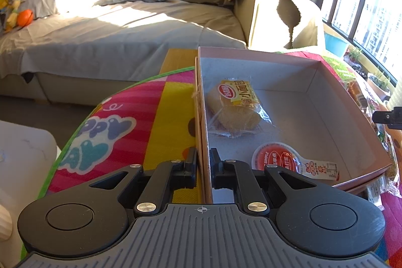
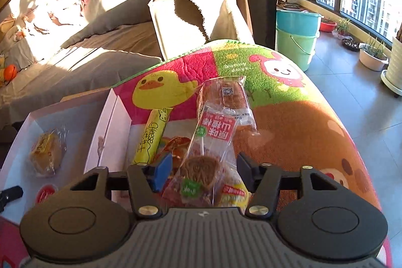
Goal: Organize objects
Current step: 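Grasp the red-green hawthorn stick packet with the right gripper, then carry the hawthorn packet into the pink box and open the right gripper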
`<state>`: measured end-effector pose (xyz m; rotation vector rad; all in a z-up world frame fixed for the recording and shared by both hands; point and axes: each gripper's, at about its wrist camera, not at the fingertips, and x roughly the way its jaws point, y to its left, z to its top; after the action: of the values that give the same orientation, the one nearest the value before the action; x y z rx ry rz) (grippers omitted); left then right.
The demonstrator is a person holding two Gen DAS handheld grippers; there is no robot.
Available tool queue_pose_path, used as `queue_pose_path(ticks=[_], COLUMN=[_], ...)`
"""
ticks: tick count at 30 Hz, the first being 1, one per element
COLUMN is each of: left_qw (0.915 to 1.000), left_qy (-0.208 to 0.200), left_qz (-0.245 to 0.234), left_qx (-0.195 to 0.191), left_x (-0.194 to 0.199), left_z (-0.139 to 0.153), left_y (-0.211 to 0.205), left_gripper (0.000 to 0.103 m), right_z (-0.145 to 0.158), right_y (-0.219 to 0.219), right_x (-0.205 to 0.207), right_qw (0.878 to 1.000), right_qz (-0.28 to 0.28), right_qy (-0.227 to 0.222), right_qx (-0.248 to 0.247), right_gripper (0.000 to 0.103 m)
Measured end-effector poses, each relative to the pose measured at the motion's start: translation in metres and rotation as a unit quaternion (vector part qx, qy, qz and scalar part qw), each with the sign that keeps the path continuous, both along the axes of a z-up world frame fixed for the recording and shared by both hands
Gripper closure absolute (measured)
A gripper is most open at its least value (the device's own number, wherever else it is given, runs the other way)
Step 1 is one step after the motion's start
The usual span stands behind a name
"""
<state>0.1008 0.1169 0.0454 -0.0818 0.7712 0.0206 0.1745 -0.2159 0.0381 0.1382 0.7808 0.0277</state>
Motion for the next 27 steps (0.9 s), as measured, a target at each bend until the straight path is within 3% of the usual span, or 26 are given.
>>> queue_pose_path(ticks=[4,8,15,27], left_qw=[1.0,1.0,1.0,1.0], left_qy=[0.0,0.0,-0.001,-0.002], left_qz=[-0.001,-0.001,-0.002,-0.002], left_qx=[0.001,0.002,-0.003,-0.007], left_x=[-0.001,-0.001,-0.001,-0.001], left_z=[0.0,0.001,0.0,0.0], left_y=[-0.001,-0.001,0.0,0.0], left_gripper=[0.091,0.091,0.091,0.091], right_z=[-0.015,-0.009,0.003,0.031], right_y=[0.006,0.007,0.007,0.009], right_x=[0.01,0.003,-0.025,-0.119], right_qw=[1.0,1.0,0.998,0.99], right_qz=[0.005,0.022,0.053,0.129], right_qy=[0.01,0.011,0.019,0.034], right_qx=[-0.01,-0.003,-0.005,-0.043], right_gripper=[0.049,0.065,0.067,0.066])
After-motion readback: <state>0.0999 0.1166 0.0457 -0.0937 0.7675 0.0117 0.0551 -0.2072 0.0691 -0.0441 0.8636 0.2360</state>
